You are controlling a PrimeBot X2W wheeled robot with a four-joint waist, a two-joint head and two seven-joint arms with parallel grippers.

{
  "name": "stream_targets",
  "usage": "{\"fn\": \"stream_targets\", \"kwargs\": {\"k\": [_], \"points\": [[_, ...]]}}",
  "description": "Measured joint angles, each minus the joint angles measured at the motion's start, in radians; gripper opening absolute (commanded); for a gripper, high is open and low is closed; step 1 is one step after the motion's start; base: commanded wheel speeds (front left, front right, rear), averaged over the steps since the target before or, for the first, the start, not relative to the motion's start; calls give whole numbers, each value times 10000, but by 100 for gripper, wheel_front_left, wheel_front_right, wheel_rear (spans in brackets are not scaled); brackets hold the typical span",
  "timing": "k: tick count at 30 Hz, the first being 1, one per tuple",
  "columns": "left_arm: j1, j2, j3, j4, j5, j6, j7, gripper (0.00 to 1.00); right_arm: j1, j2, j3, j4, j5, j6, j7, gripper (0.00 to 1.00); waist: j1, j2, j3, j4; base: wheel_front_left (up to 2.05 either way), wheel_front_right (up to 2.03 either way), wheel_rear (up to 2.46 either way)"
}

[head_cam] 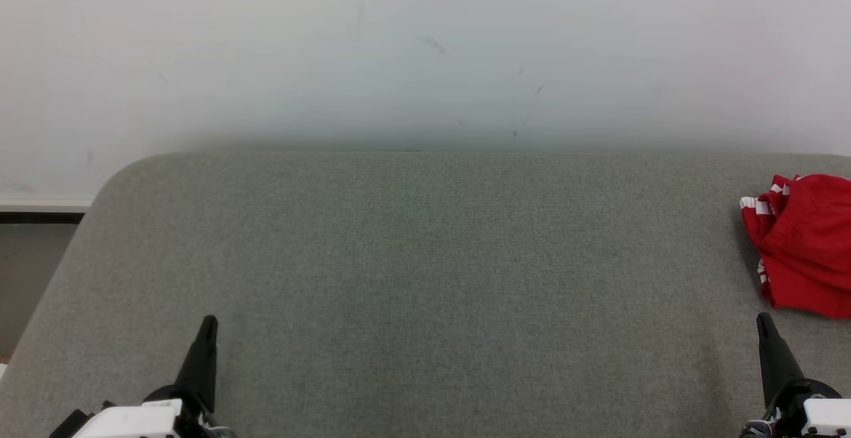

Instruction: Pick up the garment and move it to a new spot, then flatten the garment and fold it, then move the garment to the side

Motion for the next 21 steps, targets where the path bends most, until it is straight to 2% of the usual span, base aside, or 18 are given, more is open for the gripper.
{"fn": "stream_targets", "kwargs": {"k": [21], "points": [[0, 0, 0, 0, 0, 0, 0, 0, 0, 6, -12, 0, -12, 0, 0, 0, 0, 0, 0, 0, 0, 0, 0]]}}
